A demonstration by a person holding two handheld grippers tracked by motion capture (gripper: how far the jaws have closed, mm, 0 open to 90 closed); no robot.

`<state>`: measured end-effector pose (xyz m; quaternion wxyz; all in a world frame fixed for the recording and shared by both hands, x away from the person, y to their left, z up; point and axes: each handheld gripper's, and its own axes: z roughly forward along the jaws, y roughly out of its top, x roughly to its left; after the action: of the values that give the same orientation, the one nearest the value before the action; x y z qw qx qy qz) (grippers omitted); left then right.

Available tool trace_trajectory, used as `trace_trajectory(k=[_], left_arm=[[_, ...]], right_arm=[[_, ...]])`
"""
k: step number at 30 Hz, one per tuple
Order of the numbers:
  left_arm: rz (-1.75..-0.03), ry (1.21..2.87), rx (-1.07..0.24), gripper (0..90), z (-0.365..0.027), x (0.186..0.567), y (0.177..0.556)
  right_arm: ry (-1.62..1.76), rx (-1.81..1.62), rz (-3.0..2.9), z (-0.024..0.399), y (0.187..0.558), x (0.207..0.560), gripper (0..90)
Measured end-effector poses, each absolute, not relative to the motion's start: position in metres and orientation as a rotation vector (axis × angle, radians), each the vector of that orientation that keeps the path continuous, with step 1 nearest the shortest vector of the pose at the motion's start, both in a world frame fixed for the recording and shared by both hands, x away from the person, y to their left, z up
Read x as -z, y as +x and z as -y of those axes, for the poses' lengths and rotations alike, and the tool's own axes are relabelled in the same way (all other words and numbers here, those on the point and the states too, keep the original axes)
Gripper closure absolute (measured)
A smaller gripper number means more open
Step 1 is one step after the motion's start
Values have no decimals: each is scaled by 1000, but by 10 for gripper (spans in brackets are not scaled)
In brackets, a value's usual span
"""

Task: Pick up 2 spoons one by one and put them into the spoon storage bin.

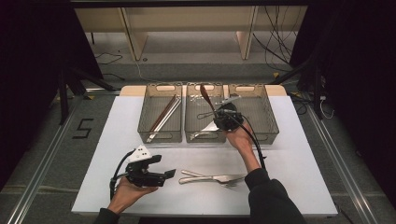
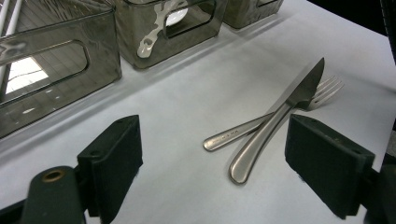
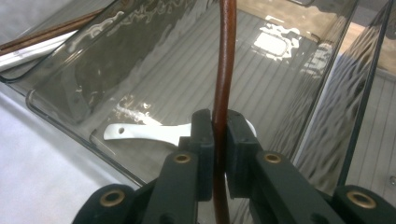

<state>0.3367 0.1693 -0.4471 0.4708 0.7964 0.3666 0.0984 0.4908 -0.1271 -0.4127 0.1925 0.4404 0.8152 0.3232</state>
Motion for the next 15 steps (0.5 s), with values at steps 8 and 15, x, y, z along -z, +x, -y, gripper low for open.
trace_trajectory(k=[8,15], left_arm=[[-898,1953,-240,184,-169,447,337],[-900,1949,-242,184,-170,447,337]], right_arm=[[1243,-904,-2309,127,490,414,665],[1194,-979,-2320,130,481,404,530]])
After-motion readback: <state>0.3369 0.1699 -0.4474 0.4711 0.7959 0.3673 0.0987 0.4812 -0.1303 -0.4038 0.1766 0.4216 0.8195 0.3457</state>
